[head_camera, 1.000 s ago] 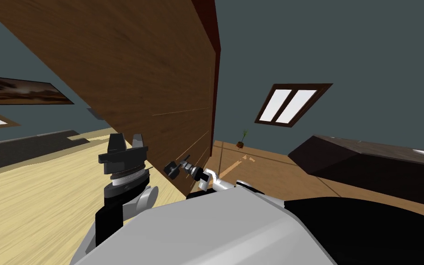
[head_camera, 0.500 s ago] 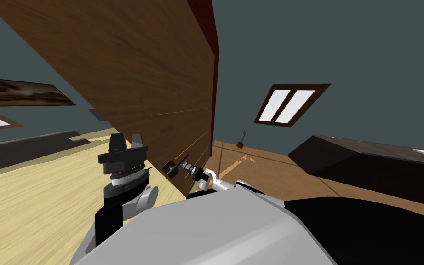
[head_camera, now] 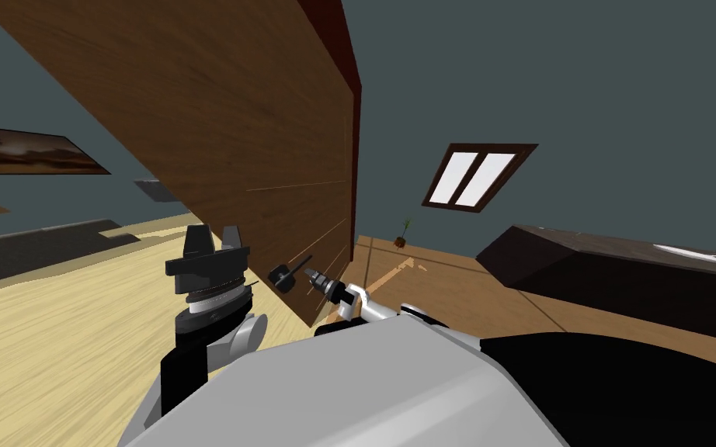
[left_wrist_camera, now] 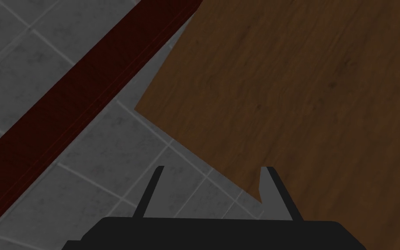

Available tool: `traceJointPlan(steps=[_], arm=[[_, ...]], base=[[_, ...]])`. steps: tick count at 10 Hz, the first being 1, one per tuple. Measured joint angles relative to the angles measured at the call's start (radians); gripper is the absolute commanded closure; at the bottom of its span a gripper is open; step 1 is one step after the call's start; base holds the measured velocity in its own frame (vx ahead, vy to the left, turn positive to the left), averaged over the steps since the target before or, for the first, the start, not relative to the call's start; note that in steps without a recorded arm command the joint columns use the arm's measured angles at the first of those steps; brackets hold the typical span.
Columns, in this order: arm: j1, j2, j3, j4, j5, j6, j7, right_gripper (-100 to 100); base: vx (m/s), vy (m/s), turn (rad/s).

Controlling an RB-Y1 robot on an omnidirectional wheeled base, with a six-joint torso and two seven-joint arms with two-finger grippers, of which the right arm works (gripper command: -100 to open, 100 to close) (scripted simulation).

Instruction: Push the door open

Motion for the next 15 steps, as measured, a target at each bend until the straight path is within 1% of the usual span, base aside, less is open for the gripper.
traceJointPlan(steps=[2, 3, 5, 7, 8, 9, 10, 11, 12, 15], arm=[[-0.001, 0.006, -0.006, -0.005, -0.003, 0.004, -0.003, -100], [-0.001, 0.006, -0.006, -0.006, -0.003, 0.004, -0.003, -100], [0.003, -0.006, -0.011, -0.005, -0.002, 0.003, 0.001, -100], [-0.001, -0.005, -0.018, 0.006, -0.001, -0.001, 0.004, -100], [-0.001, -0.003, -0.021, 0.008, -0.001, -0.002, 0.006, -100], [-0.002, 0.005, -0.025, 0.015, 0.000, -0.004, 0.009, -100], [0.001, 0.010, -0.028, 0.013, 0.001, -0.004, 0.011, -100], [0.001, 0.019, -0.031, 0.014, 0.001, -0.005, 0.013, -100], [0.001, 0.020, -0.031, 0.014, 0.001, -0.005, 0.013, 100], [0.000, 0.020, -0.032, 0.013, 0.001, -0.005, 0.012, 100]], base=[[-0.118, -0.080, -0.026], [0.051, 0.080, 0.045], [0.108, 0.151, 0.019], [0.123, 0.175, 0.023], [0.098, 0.178, 0.026], [0.086, 0.179, 0.027], [0.122, 0.139, 0.016], [0.055, 0.051, -0.002], [-0.013, -0.006, -0.001], [-0.013, -0.014, 0.003]])
